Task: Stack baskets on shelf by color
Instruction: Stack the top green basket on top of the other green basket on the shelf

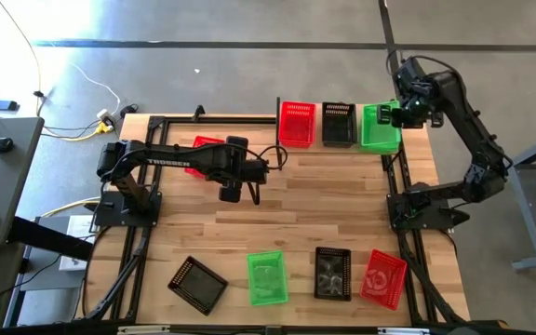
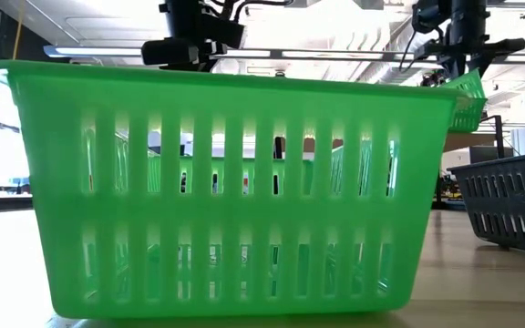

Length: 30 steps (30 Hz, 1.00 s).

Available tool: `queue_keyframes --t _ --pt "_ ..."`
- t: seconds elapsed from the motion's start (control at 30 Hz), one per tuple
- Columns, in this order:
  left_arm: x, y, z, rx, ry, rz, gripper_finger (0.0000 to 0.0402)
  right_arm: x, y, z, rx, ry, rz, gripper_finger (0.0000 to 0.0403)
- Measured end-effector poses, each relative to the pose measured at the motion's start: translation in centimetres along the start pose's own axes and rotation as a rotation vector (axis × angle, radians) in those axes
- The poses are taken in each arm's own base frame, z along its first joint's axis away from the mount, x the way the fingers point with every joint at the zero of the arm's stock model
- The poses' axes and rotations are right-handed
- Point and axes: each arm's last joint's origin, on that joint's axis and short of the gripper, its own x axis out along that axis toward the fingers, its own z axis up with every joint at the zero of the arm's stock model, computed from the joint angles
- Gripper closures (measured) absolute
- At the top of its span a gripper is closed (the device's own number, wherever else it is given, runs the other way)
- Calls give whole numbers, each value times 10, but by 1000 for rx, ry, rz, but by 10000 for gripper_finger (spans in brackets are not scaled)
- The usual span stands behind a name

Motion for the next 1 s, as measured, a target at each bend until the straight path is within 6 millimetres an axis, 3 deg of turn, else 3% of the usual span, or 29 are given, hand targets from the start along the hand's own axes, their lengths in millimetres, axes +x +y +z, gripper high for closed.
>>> queue_keyframes --t 0.27,1.0 --pt "0 0 0 0 0 0 195 2 1 1 9 -13 -1 398" --pt "0 0 0 0 -1 0 195 1 8 -1 77 -17 24 402"
